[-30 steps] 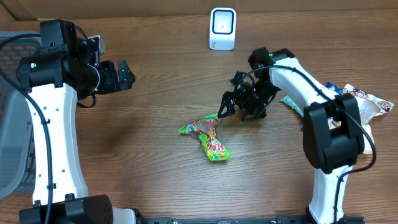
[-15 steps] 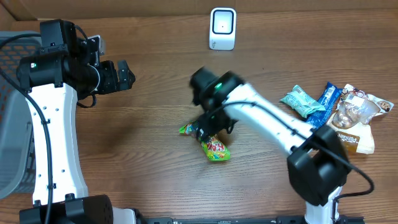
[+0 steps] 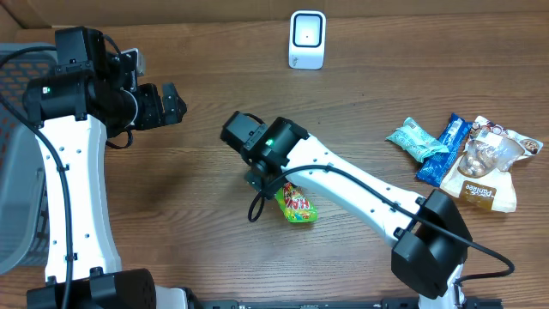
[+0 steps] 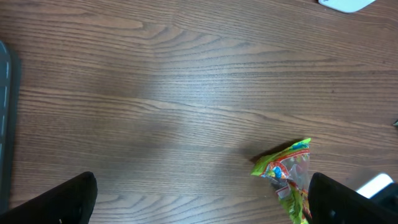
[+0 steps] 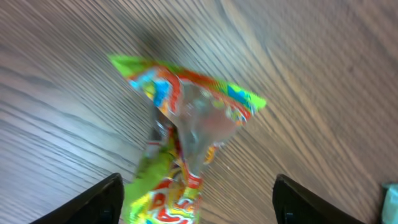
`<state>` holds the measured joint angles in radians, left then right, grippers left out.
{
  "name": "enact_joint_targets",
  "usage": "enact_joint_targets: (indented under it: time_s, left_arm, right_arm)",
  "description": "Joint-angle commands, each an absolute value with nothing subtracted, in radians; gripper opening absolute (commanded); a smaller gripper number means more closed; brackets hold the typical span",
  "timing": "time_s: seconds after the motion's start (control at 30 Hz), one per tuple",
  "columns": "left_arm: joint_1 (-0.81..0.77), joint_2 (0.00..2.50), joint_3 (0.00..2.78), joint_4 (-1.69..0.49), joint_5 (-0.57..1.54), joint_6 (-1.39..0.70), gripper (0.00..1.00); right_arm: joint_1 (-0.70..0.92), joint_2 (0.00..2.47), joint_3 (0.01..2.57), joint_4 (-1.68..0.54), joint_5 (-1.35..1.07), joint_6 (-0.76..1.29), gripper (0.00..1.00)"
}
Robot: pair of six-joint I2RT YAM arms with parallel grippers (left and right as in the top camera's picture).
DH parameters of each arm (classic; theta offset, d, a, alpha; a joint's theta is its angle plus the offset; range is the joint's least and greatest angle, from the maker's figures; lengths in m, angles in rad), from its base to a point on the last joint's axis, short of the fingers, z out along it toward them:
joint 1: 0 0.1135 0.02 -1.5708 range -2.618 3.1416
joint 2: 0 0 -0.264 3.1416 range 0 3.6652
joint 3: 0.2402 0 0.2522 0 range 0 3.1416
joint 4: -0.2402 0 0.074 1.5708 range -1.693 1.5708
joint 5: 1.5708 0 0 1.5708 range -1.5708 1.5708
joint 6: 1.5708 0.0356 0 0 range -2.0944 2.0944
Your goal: Scan the item barcode
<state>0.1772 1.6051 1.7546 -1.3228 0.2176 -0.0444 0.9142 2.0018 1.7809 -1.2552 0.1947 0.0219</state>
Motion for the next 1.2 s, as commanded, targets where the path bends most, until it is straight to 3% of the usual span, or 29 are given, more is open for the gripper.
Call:
enact_joint_targets:
  time_s: [0.0,0.43,0.6,0.73,0.93,1.0,1.17]
  left_arm:
    - [0.176,1.601,1.749,-1.323,0.229,-0.022,1.0]
    - [0.176,1.602,1.749,-1.323,0.229,-0.022,1.0]
    - [0.176,1.602,1.749,-1.323,0.229,-0.022,1.0]
    - [0.176,1.602,1.749,-1.323,0.229,-0.022,0.99]
    - [0.176,1.602,1.749,-1.323,0.229,-0.022,1.0]
    - [0.175,1.602,1.749,-1.323,0.229,-0.022,1.0]
    - [0.176,1.602,1.749,-1.323,0.229,-0.022,1.0]
  right_arm:
    - [0.944,1.98,1.804,-1.261,0.159,0.015,0.75]
    - [0.953,2.066,1.682,-1.188,0.051,0.03,0.66]
    - [0.948,2.101,1.623,-1.129,0.149,0.03,0.67]
    - [0.928,2.111,1.562,-1.097,0.229,0.03,0.75]
    - [0.884,2.112,1.446,-1.009,0.262,-0.002,0.73]
    - [0.872,2.112,1.408,-0.979,0.268,-0.012,0.65]
    - [0.844,2.112,1.34,-0.928,0.273,-0.016,0.12]
